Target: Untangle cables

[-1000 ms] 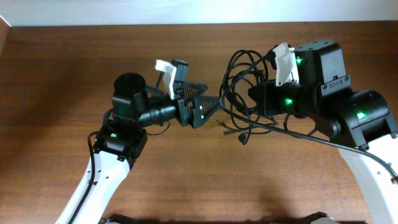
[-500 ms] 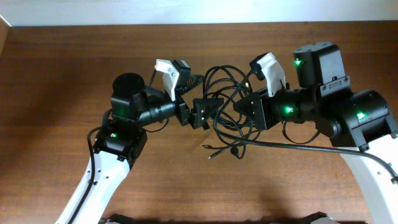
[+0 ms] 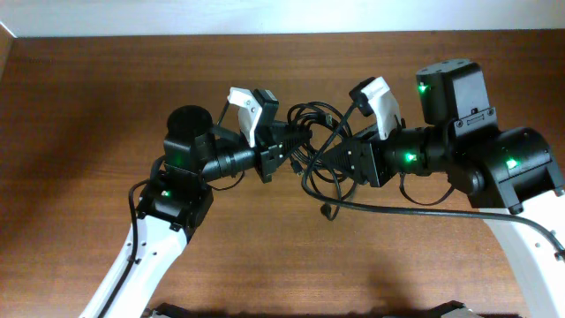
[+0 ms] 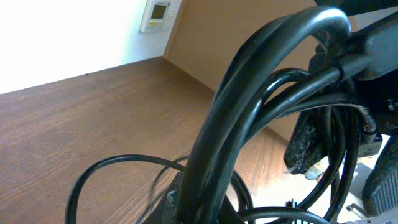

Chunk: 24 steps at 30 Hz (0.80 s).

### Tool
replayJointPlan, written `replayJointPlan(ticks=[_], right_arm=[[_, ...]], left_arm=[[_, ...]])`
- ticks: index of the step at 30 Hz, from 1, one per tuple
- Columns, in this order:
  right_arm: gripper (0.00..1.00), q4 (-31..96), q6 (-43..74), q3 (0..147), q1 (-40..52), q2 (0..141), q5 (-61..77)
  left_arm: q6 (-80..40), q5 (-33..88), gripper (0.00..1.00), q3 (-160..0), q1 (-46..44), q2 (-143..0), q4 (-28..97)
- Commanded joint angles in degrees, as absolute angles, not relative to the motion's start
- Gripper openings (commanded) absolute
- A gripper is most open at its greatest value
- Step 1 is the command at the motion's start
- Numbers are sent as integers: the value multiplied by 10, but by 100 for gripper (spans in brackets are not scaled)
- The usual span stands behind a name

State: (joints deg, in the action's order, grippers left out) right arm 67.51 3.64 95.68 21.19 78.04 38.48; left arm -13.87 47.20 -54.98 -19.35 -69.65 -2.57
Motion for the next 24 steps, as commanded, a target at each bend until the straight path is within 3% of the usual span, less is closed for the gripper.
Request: replayJointPlan(ticks=[1, 4, 6, 16, 24], right_arm=[[48, 675, 34, 964, 213, 774, 380], [84, 680, 41, 964, 213, 774, 350], [93, 691, 89, 964, 213, 774, 288], [96, 699, 222, 964, 213, 775, 187], [96, 696, 265, 964, 213, 784, 101]], left_arm=[[-132, 442, 0, -552, -191, -694, -14], [-183, 347, 0, -552, -191, -694, 29], [-276, 277, 0, -552, -191, -694, 53], [-644, 227, 0, -552, -191, -694, -11], [-740, 311, 0, -552, -191, -694, -77]])
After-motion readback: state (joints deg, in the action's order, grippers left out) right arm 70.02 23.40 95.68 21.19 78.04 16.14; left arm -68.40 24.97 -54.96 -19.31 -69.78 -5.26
